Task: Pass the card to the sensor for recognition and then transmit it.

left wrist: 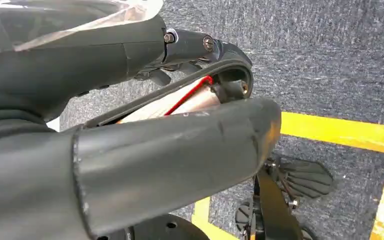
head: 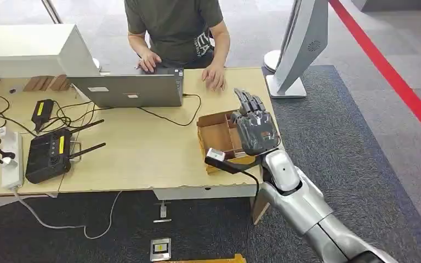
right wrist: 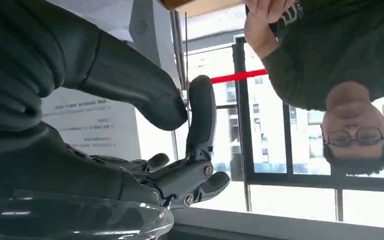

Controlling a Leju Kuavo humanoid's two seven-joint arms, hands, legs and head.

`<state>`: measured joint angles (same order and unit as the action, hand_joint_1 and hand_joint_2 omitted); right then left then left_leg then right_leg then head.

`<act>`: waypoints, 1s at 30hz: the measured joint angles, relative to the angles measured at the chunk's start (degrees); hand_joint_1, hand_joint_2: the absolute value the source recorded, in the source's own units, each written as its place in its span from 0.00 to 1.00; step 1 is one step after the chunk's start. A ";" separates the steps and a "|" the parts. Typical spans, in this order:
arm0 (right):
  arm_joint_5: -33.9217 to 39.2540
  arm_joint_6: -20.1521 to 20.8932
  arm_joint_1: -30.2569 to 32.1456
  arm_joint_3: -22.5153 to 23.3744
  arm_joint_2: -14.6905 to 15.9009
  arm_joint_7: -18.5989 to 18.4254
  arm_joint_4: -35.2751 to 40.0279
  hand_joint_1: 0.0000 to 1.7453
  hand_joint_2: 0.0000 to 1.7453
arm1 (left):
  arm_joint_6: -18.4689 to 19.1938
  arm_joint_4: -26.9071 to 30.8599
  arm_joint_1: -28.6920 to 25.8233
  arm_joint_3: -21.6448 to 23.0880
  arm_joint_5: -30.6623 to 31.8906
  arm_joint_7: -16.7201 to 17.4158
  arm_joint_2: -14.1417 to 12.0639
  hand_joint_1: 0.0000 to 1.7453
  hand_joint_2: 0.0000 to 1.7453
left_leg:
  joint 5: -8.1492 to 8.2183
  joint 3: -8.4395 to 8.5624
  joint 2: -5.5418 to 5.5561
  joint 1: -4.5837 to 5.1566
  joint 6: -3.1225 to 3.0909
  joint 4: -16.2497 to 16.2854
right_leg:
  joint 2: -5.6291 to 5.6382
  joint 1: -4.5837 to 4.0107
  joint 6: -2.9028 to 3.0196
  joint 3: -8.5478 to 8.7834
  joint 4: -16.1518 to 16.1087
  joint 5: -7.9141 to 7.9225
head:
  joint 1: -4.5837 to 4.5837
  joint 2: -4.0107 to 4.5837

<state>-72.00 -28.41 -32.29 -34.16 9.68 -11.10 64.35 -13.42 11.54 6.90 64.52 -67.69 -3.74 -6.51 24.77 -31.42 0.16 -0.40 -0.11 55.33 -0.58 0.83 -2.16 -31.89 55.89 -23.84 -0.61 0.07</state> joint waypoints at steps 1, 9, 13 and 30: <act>-0.02 0.20 -0.61 0.00 -0.07 0.00 -0.02 1.00 1.00 | 0.05 0.00 -0.02 0.00 0.00 -0.04 0.00 0.00 0.00 | 0.00 0.00 0.01 0.00 0.00 0.00 | 0.00 0.00 0.00 0.00 0.00 0.00 | 0.00 0.00; -1.13 1.37 -2.37 -0.20 -0.55 0.00 -0.59 1.00 1.00 | 0.24 0.00 -0.01 0.02 0.50 -0.02 0.02 0.00 0.00 | 0.01 -0.05 0.00 0.00 0.00 0.00 | 0.00 0.00 -0.01 -0.03 0.00 -0.01 | 0.00 0.00; -2.75 5.22 -6.51 -0.79 -0.88 -0.04 -2.27 1.00 1.00 | 0.88 0.00 0.02 0.15 1.42 0.26 0.04 0.00 0.00 | 0.00 -0.07 0.00 0.00 0.00 -0.01 | 0.00 0.00 0.00 -0.04 0.01 0.00 | 0.00 0.00; -2.21 7.17 -18.73 -4.81 -5.64 -0.02 -18.03 1.00 1.00 | 1.09 0.00 0.11 0.96 2.08 0.98 0.28 0.00 0.00 | -0.01 -0.07 0.01 -0.01 0.01 0.00 | 0.00 -0.01 0.01 -0.04 0.03 0.00 | -0.02 0.00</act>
<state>-74.20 -21.25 -51.03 -38.97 4.04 -11.13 46.32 -12.33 11.54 7.01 65.48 -65.61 -2.75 -6.23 24.76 -31.48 0.17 -0.41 -0.10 55.33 -0.58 0.83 -2.15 -31.94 55.91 -23.85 -0.63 0.07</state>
